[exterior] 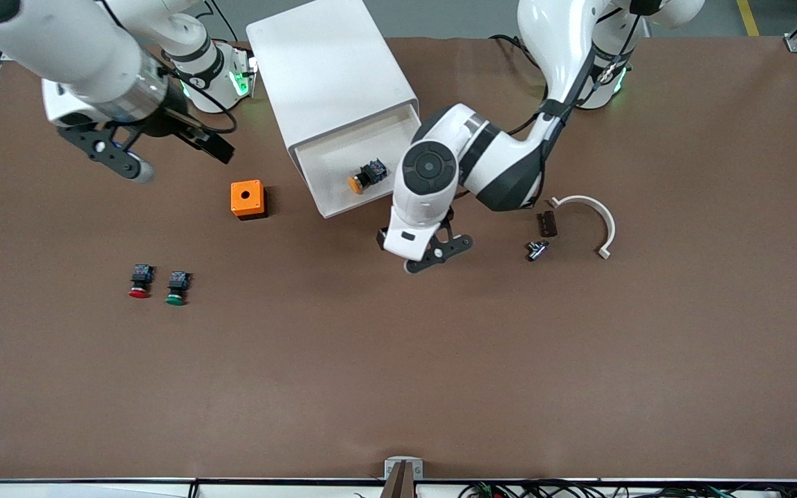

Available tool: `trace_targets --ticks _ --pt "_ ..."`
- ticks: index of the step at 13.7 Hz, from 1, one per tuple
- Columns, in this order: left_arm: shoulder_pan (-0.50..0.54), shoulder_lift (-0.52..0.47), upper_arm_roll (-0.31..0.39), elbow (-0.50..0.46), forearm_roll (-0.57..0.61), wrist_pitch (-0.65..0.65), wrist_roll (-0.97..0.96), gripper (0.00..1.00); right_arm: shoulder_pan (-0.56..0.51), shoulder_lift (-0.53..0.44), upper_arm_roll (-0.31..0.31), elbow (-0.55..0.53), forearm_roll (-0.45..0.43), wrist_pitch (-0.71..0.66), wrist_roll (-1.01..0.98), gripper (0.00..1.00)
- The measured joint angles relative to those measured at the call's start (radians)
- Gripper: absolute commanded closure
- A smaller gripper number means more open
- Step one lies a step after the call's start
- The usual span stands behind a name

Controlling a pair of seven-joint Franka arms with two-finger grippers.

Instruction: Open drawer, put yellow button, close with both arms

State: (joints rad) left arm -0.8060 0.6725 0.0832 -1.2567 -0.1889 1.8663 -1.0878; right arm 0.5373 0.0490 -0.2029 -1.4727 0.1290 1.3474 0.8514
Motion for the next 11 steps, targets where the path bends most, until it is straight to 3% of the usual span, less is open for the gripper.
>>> trace_targets --ticks 11 --pt "-0.196 0.002 0.0 -0.048 0.002 0.0 -0.167 0.0 -0.36 -0.179 -0.003 -0.175 -0.095 0.013 -0.743 0.0"
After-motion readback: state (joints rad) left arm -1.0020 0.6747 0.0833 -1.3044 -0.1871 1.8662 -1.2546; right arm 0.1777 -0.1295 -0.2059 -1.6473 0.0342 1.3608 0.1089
